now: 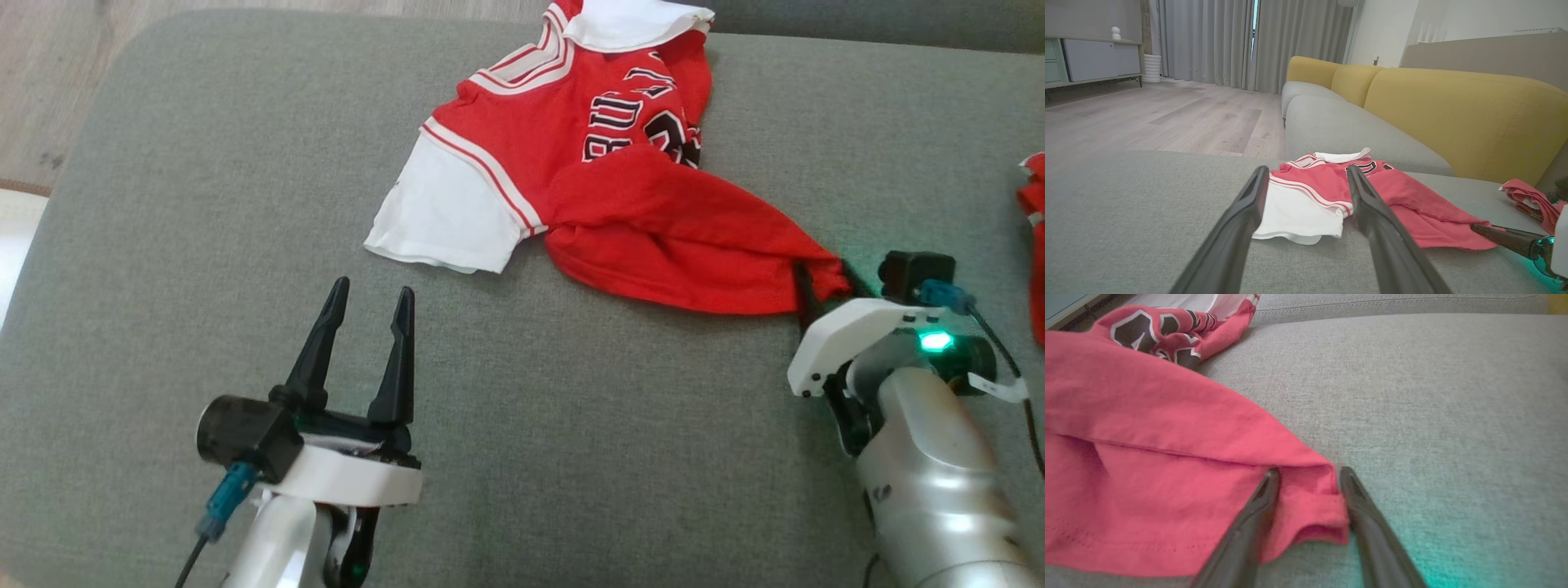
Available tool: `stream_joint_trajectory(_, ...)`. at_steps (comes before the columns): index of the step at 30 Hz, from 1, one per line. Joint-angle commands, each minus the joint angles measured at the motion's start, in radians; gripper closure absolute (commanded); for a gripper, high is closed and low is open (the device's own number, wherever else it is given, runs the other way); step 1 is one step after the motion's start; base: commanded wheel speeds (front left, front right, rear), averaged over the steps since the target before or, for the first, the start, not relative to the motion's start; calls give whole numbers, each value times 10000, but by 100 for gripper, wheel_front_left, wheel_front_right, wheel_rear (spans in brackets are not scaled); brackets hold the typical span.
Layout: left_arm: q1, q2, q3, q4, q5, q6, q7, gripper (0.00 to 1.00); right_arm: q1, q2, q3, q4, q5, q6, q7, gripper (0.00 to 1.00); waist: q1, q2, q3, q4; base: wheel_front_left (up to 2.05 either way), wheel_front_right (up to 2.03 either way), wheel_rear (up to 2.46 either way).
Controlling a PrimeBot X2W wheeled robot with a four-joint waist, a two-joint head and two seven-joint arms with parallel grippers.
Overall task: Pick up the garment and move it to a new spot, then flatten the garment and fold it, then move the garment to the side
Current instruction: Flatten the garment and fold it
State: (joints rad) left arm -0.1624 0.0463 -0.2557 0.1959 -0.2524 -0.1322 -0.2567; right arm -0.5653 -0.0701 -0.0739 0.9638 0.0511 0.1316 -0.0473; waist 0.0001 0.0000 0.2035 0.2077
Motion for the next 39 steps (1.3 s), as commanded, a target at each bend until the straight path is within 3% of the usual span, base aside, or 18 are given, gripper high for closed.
stream_joint_trajectory(1,-388,39,384,-261,53,19,-51,0,28,198,298,81,-129,-9,30,100,-1,0,-50,-33,0,0,0)
stream_joint_trajectory(7,-311,39,376,-255,11,17,-51,0,-479,185,-99,-94,-1126,-9,-260,100,-1,0,-274,-87,0,0,0)
stream_joint_trajectory(12,-281,39,317,-299,-78,17,-51,0,-1387,-316,-173,-533,-2099,-9,-68,100,-1,0,-461,116,0,0,0)
stream_joint_trajectory(21,-104,39,282,-295,-210,57,-51,0,-3756,-1724,1176,-834,-3333,-9,-18,100,-1,0,-800,665,0,0,0)
stream_joint_trajectory(26,55,39,335,-346,-277,152,-51,0,-5142,-2464,1848,-1247,-4400,-9,-789,100,-1,0,-955,826,0,0,0)
stream_joint_trajectory(32,283,39,498,-406,-373,275,-51,0,-4852,-1842,2320,-1856,-4891,-9,-1577,100,-1,0,-1147,493,0,0,0)
stream_joint_trajectory(39,422,39,526,-460,-363,339,-51,0,-2526,-1309,3213,-2681,-4449,-9,-1555,100,-1,0,-1467,-204,0,0,0)
